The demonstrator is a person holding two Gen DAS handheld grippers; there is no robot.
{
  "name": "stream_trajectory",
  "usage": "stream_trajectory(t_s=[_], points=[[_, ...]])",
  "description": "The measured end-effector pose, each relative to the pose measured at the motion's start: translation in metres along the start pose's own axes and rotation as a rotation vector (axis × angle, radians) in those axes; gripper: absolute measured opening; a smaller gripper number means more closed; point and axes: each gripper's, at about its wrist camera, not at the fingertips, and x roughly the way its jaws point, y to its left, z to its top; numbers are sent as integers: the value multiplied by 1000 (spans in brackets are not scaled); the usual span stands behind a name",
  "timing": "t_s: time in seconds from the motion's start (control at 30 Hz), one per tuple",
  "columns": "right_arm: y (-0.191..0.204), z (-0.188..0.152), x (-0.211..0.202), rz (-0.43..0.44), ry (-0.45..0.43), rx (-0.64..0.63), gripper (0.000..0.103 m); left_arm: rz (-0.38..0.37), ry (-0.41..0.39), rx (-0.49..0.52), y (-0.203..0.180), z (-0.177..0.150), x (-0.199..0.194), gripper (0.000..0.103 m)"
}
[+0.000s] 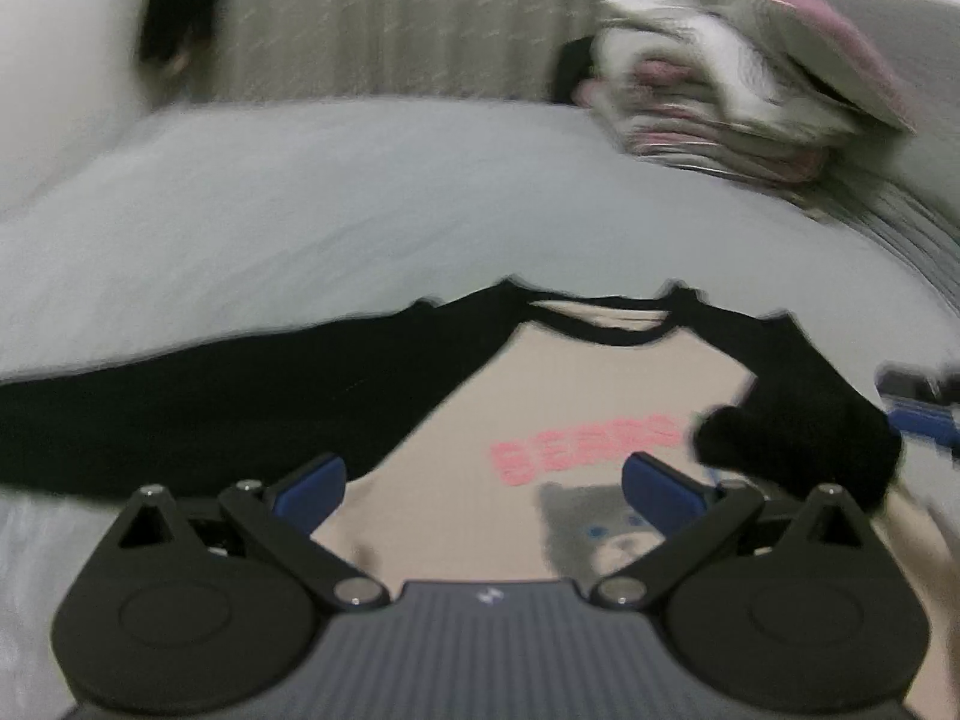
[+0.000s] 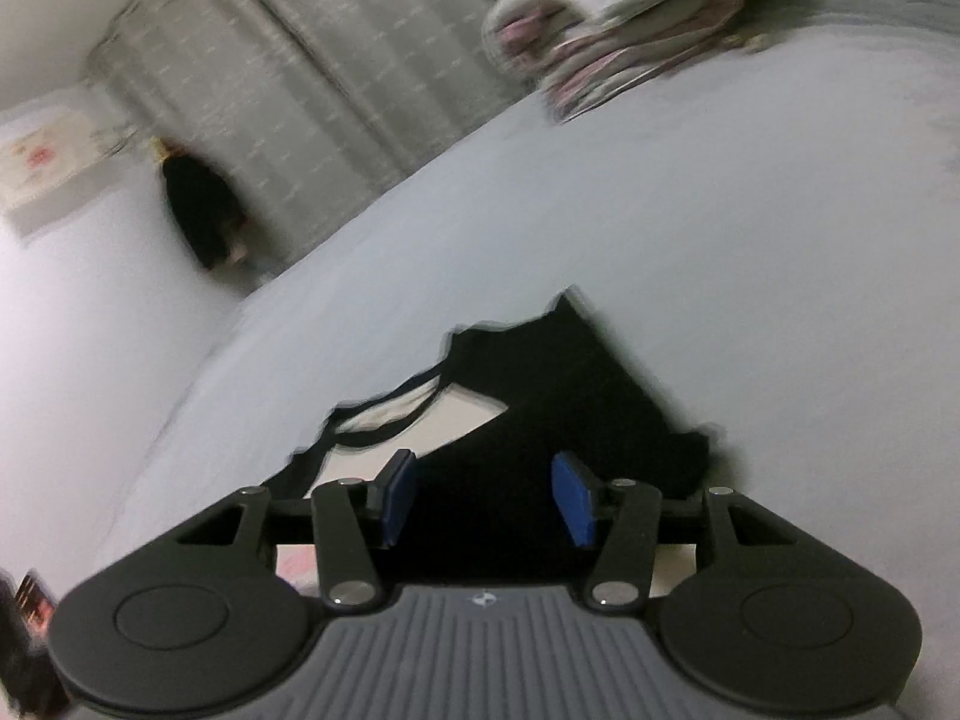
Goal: Fold clothes
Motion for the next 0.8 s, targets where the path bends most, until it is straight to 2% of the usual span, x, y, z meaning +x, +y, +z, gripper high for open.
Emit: stream_trajectory(t_s=[0.07,0.23,0.37,0.47,0.53,0.7,0.8], points=[[-13,10,-7,-25,-21,51,51,-25,-6,38,-16,1,0,103],[-39,25,-13,-44,4,186,51,-90,-4,96,-62,12,6,101],[-51,30,-15,-89,27,214,51,-132,-38,239,-110,21,12,101],[-61,34,-21,-87,26,247,51,-161,-57,366,-144,22,20,99],[-66,35,-23,-86,25,260,51,-167,-51,407,-161,25,28,99],[-71,38,-26,-81,30,283,51,-233,31,343,-180,40,61,92],[-71,39,-25,-74,32,288,51,-236,101,278,-179,45,87,84]])
